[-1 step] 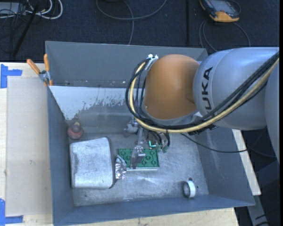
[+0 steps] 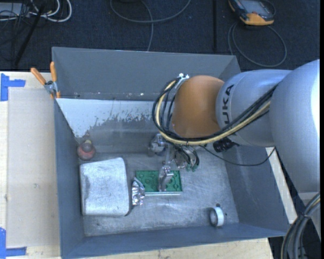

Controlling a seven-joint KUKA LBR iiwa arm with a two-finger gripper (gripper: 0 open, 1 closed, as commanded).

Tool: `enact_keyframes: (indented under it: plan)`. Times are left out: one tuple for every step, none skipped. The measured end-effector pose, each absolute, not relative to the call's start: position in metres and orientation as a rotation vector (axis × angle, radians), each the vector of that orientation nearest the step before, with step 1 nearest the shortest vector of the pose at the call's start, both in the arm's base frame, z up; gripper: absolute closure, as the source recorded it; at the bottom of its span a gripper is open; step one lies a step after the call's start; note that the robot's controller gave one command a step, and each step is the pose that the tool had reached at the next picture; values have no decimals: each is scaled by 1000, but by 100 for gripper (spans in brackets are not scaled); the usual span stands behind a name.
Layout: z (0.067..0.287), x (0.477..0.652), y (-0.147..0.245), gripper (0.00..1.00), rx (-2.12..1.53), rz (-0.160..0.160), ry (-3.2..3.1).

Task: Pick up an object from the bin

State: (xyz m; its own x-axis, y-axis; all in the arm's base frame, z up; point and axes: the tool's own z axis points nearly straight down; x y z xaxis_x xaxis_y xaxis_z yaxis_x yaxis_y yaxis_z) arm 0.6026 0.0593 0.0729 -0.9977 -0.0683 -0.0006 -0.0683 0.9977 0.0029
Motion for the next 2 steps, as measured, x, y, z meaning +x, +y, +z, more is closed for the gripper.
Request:
enact_keyframes:
  plan:
    - [76, 589, 52, 0, 27, 7, 3126]
    - [76, 577, 68, 0, 228, -3, 3121]
